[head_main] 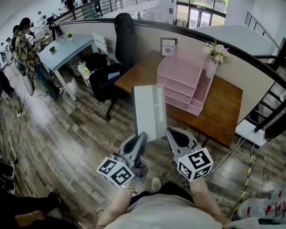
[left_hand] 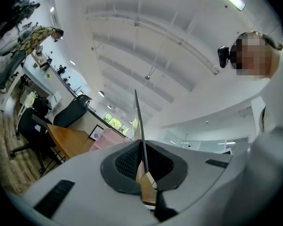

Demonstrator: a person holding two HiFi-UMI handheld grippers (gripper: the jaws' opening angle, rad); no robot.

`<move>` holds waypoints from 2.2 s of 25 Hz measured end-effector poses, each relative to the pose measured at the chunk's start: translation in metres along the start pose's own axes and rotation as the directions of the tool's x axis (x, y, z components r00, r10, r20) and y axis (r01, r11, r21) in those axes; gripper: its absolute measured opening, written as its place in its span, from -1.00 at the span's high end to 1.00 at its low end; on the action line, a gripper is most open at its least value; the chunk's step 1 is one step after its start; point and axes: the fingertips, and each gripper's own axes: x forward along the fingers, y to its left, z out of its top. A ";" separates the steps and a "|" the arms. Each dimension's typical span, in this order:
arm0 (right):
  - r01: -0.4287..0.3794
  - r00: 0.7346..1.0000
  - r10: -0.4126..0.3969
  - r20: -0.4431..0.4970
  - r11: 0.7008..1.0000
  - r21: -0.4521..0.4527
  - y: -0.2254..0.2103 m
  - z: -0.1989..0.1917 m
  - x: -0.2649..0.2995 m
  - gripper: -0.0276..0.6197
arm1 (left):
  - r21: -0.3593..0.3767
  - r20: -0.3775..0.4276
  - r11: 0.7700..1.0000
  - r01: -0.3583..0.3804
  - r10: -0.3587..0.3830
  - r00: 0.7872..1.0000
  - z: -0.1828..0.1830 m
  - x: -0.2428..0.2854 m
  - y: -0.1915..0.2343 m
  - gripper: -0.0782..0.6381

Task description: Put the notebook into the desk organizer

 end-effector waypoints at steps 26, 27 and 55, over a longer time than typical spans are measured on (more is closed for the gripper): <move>0.249 0.968 -0.249 -0.001 0.966 0.071 -0.180 0.001 0.074 0.88 | -0.092 -0.165 0.978 0.186 -0.199 0.966 -0.015 0.213 0.079 0.72; 0.258 0.966 -0.259 0.001 0.964 0.063 -0.188 0.004 0.080 0.88 | -0.093 -0.164 0.976 0.198 -0.211 0.964 -0.012 0.222 0.083 0.72; 0.459 0.888 -0.460 0.006 0.888 0.026 -0.257 0.022 0.171 0.88 | -0.320 -0.214 0.871 0.373 -0.450 0.867 0.008 0.325 0.153 0.72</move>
